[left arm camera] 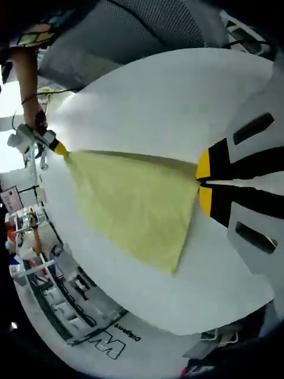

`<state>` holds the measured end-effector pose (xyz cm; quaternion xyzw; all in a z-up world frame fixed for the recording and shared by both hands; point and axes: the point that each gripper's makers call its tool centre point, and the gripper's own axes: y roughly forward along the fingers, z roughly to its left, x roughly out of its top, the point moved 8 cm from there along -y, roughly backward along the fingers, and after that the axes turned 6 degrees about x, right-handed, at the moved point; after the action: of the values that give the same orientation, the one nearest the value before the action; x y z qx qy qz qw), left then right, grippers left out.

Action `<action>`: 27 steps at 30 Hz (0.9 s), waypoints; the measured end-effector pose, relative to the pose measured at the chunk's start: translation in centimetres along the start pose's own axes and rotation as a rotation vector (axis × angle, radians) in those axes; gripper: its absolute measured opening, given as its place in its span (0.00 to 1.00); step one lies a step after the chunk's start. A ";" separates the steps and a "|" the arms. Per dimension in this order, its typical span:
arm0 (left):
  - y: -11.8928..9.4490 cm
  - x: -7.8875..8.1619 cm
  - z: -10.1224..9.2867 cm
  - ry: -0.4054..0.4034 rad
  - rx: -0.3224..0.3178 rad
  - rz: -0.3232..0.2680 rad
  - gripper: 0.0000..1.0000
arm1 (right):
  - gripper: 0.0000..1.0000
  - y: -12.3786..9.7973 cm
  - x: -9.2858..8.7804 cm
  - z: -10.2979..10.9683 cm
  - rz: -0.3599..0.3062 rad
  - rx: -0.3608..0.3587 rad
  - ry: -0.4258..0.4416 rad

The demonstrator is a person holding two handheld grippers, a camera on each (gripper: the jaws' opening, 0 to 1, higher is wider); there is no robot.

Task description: Fold the garment on the visible template until the final outline fits inside the template.

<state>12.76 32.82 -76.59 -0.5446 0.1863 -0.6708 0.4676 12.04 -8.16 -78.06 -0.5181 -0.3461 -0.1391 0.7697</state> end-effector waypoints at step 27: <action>0.2 -1.5 0.4 -0.122 0.097 0.007 0.03 | 0.00 -1.5 -0.9 -0.6 -0.004 -0.053 -0.004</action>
<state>13.16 34.01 -77.45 -0.5607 0.1266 -0.6430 0.5062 10.79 -9.47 -77.71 -0.5379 -0.3450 -0.1485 0.7547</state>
